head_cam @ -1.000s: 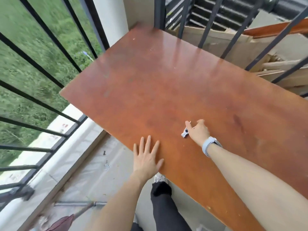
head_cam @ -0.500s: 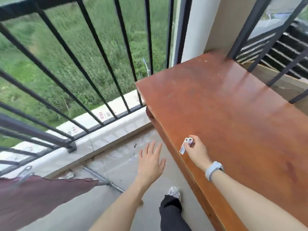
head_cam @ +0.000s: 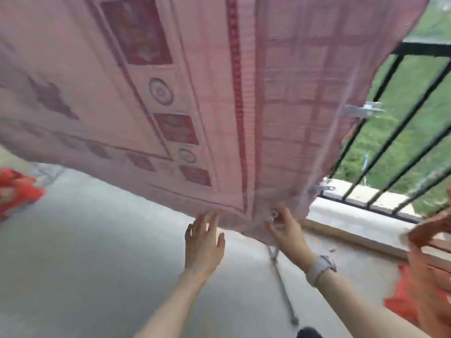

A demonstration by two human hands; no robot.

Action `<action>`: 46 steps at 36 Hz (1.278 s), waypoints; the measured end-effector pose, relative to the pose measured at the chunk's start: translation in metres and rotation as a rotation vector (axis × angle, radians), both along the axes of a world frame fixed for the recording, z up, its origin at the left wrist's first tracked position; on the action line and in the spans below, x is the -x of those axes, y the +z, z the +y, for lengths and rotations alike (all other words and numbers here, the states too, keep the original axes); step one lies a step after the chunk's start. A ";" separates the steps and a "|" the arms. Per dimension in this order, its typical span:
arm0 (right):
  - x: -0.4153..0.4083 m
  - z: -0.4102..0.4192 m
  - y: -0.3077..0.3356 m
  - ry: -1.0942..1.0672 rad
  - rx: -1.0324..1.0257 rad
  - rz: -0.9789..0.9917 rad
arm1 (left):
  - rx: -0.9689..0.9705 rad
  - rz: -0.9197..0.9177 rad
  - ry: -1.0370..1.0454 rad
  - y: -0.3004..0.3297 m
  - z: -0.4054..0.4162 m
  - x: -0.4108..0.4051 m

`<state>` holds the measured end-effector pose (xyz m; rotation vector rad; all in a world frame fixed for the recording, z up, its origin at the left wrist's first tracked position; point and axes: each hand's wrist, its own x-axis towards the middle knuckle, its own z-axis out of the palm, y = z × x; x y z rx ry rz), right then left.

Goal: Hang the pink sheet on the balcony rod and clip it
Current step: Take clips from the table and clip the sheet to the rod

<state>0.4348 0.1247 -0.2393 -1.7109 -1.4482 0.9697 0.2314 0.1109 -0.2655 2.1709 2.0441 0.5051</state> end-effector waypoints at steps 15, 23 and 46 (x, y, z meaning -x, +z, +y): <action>0.397 0.101 0.024 0.799 -0.133 0.033 | -0.110 -0.066 0.827 0.010 -0.039 0.330; 0.594 0.216 0.041 0.891 -0.189 0.121 | -0.102 -0.054 0.970 0.041 0.057 0.517; 1.140 0.384 0.061 1.060 -0.300 0.048 | -0.035 -0.099 1.064 0.056 0.206 1.034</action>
